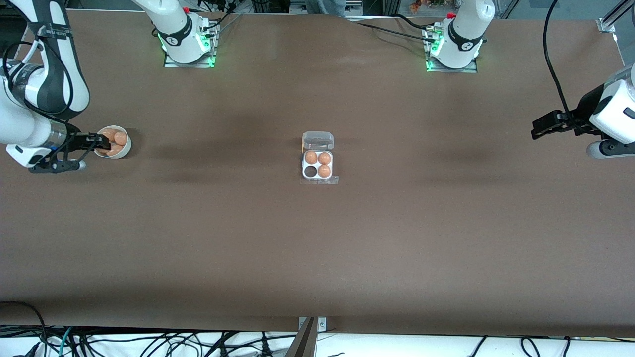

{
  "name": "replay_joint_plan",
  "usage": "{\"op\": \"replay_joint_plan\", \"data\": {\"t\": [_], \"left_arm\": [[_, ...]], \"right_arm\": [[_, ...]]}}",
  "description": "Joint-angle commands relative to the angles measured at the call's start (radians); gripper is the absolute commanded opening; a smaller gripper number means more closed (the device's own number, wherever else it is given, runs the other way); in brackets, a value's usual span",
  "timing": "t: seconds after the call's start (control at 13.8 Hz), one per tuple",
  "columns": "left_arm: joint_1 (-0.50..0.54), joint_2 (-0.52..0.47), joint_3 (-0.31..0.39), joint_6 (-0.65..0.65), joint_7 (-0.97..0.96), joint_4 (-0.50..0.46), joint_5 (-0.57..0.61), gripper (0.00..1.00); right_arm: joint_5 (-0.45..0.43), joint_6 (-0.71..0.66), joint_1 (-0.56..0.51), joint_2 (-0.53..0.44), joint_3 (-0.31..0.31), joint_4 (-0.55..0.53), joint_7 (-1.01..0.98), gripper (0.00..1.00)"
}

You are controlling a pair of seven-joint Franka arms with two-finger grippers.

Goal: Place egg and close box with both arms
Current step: 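Close the right gripper on one brown egg in the bowl, then lift the egg and carry it with the right gripper to the carton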

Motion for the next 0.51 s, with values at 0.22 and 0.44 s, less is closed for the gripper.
{"op": "replay_joint_plan", "data": {"t": [0.22,0.44], "left_arm": [[-0.003,0.010,0.002,-0.009,0.016,0.027,0.000,1.00],[-0.003,0.010,0.002,-0.009,0.016,0.027,0.000,1.00]], "right_arm": [[0.142,-0.118,0.252,0.166,-0.002,0.252,0.322,0.32],[0.233,-0.118,0.376,0.244,-0.002,0.335,0.539,0.32]]}}
